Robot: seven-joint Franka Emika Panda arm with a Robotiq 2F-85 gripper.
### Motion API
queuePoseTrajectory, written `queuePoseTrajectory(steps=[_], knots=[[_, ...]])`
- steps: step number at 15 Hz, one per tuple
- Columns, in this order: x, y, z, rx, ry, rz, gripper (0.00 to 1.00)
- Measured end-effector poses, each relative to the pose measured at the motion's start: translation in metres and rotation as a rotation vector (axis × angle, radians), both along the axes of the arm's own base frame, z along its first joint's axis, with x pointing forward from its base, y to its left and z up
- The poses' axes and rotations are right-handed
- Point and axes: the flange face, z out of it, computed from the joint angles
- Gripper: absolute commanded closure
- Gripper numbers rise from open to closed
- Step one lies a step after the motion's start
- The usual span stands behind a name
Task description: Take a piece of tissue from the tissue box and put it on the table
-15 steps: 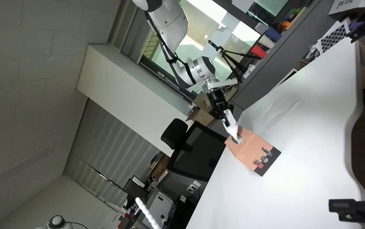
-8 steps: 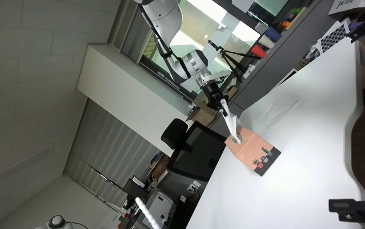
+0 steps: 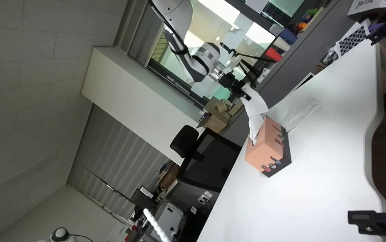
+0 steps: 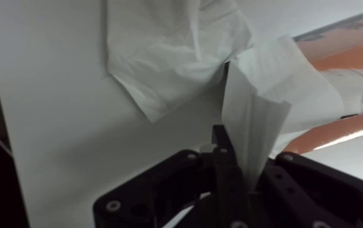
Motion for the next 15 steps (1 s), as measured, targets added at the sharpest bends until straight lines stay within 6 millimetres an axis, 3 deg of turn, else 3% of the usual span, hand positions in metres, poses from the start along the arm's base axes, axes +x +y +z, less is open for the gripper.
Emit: queuePoseTrajectory(steps=[5, 9, 12, 15], knots=[[-0.022, -0.055, -0.064, -0.281, -0.022, 0.027, 1.0], [-0.04, -0.082, -0.107, -0.483, 0.01, 0.023, 1.0], [-0.044, -0.085, -0.117, -0.585, 0.042, 0.016, 1.0], [-0.038, -0.075, -0.113, -0.631, 0.054, 0.018, 1.0]])
